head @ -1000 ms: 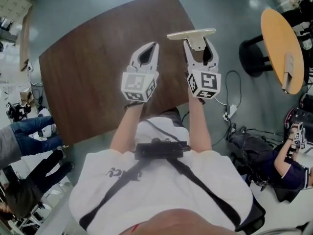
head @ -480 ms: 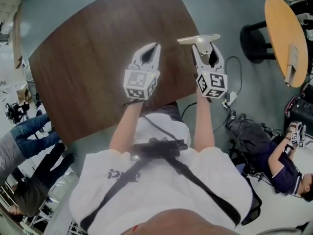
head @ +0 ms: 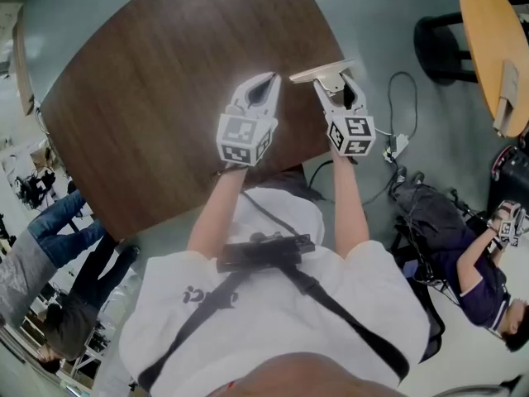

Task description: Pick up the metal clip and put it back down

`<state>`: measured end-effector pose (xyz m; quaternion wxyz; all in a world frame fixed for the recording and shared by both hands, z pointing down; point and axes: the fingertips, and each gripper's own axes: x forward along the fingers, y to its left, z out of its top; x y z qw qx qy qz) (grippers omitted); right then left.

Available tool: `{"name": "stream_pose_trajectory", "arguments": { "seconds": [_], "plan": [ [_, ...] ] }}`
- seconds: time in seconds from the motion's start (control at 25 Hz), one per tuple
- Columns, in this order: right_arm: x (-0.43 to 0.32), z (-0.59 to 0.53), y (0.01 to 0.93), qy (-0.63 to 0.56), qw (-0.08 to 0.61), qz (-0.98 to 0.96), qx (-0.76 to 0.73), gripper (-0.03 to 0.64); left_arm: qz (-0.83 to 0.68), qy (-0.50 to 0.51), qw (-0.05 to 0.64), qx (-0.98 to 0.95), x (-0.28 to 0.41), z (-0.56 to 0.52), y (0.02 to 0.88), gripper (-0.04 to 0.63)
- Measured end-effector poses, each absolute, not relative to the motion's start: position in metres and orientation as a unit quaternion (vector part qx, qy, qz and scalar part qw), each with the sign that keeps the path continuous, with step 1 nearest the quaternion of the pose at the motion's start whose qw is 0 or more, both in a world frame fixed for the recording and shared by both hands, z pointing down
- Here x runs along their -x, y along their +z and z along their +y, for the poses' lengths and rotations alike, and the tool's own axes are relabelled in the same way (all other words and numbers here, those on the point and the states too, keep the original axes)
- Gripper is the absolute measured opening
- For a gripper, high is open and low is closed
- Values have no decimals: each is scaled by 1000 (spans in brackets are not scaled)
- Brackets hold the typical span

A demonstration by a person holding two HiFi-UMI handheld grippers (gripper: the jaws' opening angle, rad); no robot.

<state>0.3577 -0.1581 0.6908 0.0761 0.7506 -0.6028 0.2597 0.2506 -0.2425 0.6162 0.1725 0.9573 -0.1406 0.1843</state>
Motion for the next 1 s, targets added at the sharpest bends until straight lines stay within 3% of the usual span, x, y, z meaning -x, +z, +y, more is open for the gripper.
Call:
{"name": "stream_pose_trajectory", "arguments": {
  "seconds": [1.0],
  "plan": [
    [-306, -158, 800, 337, 204, -586, -708, 299, -171, 220, 185, -943, -211, -252, 660, 11]
  ]
}}
